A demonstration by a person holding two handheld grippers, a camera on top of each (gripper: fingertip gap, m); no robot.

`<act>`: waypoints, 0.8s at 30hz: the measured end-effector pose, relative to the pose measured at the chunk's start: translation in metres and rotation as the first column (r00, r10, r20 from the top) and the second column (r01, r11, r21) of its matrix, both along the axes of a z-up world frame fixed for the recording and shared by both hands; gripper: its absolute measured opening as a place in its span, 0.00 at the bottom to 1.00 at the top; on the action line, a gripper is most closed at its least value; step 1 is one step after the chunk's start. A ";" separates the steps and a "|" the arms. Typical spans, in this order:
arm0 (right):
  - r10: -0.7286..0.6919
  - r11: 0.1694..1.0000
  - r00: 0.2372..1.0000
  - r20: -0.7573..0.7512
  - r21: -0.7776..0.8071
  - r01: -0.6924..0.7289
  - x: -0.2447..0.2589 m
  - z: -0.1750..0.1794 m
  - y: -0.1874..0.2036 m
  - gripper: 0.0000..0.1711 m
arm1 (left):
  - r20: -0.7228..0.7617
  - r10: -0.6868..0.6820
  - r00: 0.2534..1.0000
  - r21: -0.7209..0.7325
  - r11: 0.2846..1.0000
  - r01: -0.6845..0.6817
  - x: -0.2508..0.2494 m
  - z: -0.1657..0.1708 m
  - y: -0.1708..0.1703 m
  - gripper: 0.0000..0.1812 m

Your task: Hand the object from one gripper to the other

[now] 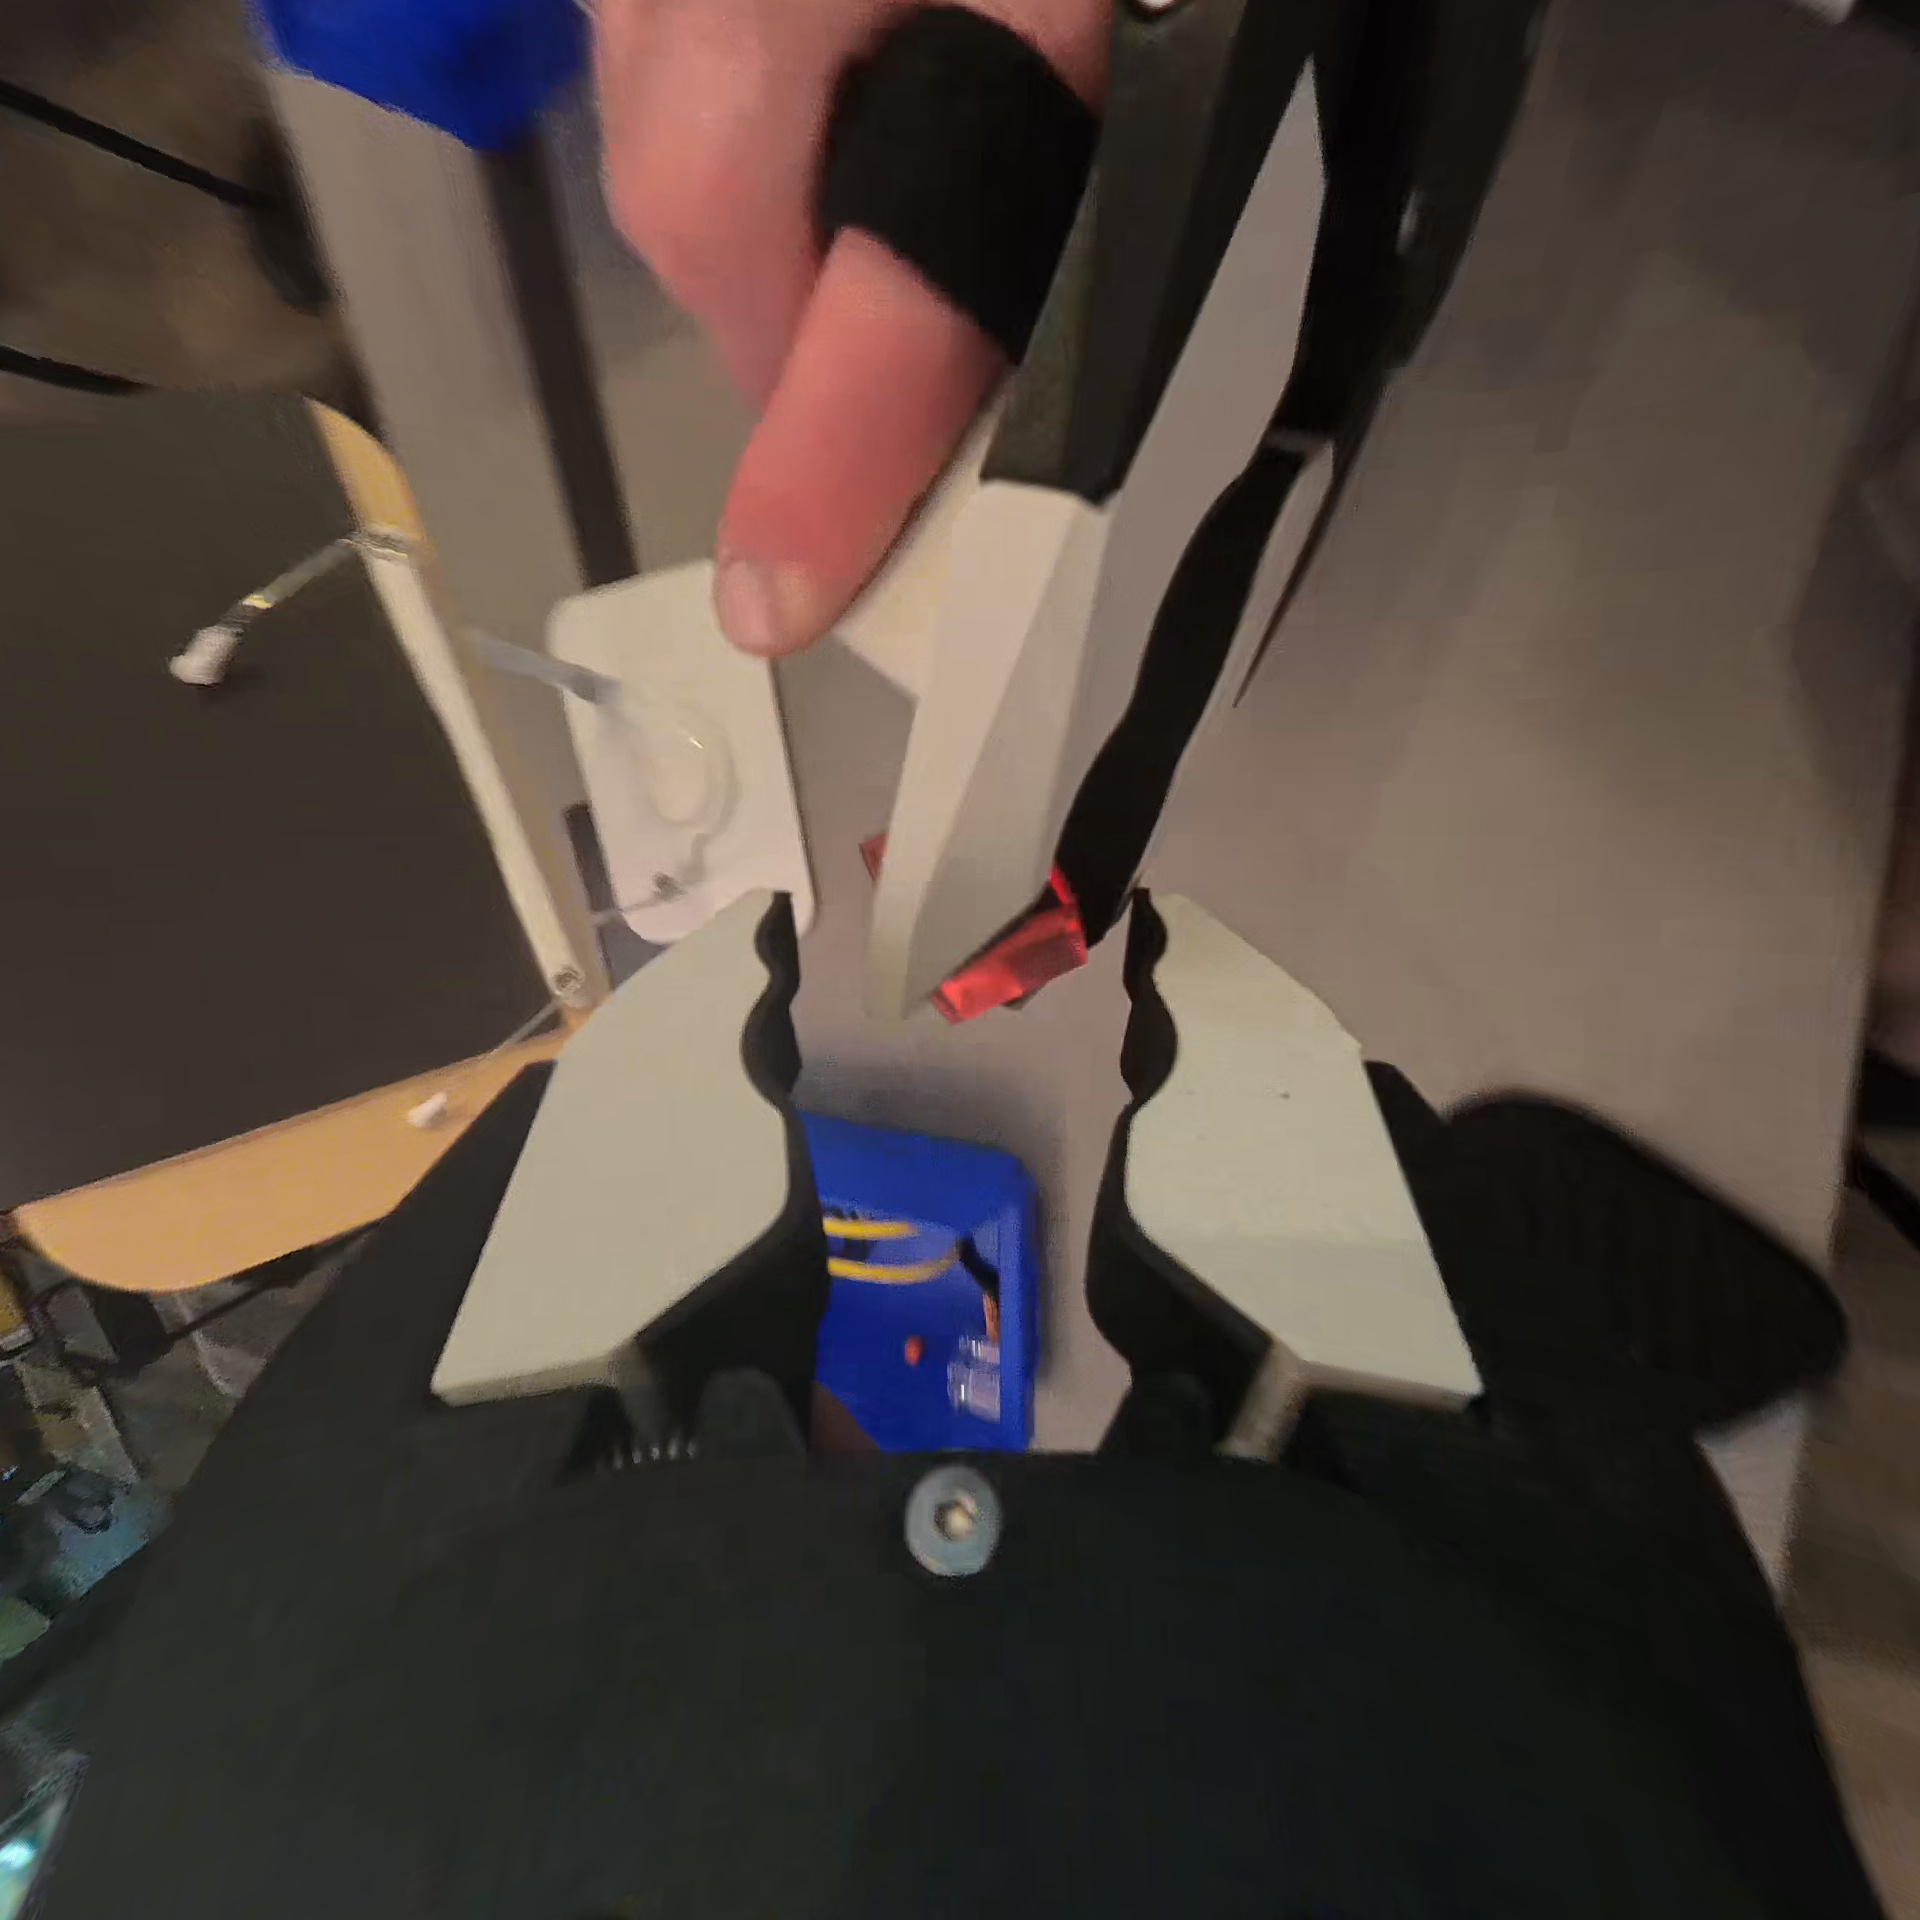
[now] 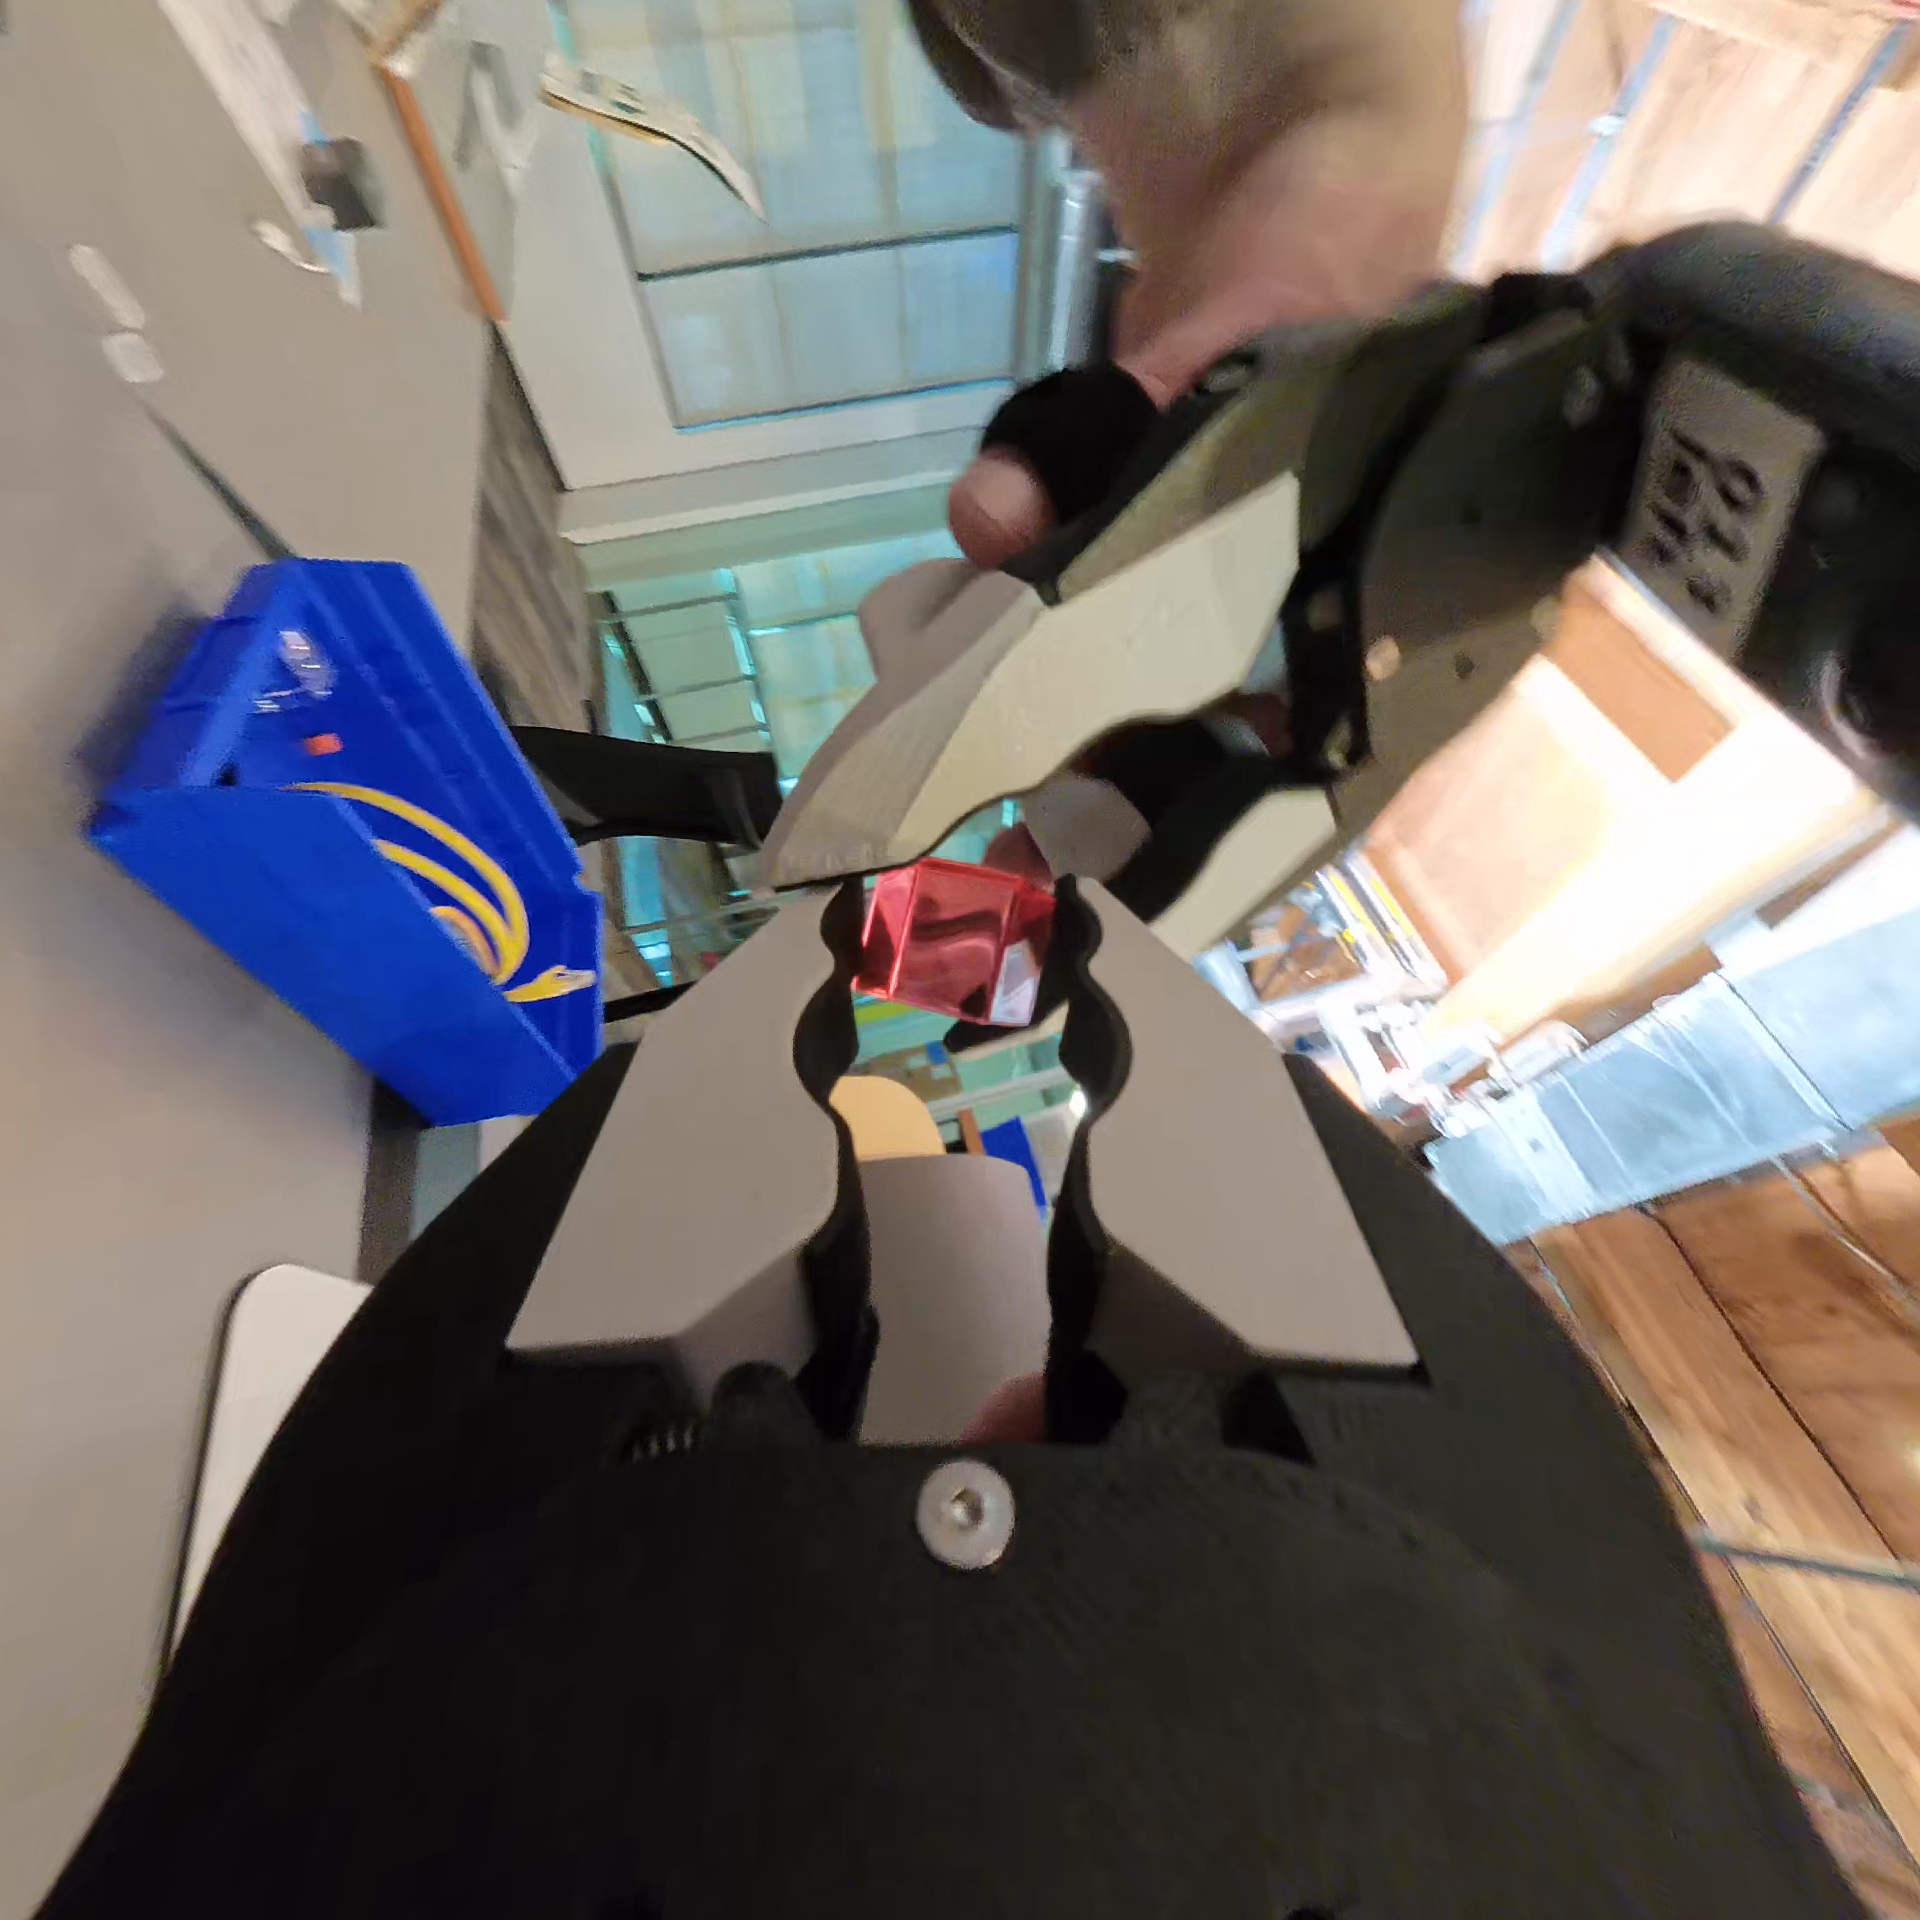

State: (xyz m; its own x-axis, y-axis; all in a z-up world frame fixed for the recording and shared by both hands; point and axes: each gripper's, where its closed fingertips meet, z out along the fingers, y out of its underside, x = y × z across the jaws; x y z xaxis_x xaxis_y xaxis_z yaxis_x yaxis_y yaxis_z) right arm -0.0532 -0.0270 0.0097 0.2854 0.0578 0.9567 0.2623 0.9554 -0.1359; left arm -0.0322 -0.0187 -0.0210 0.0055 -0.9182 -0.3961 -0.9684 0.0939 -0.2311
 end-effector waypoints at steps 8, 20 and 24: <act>-0.067 0.998 0.938 -0.339 -0.026 0.062 0.019 0.033 0.021 0.19 | 0.576 -0.007 0.817 0.174 0.978 -0.115 0.026 0.049 0.007 0.34; -0.060 0.998 0.922 -0.382 -0.032 0.052 0.012 0.028 0.017 0.20 | 0.650 0.037 0.759 0.142 0.975 -0.169 0.022 0.031 0.018 0.25; -0.086 0.996 0.919 -0.385 0.002 0.094 0.012 0.029 0.016 0.19 | 0.620 0.068 0.781 0.139 0.971 -0.195 0.022 0.023 0.024 0.27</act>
State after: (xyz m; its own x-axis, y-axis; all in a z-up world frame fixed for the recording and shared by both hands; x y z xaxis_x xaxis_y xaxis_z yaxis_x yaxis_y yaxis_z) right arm -0.0407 -0.0111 0.0385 0.6341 -0.0034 0.7732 0.2784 0.9339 -0.2243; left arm -0.0104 0.0048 0.0020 0.4185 -0.7998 -0.4303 -0.6380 0.0783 -0.7661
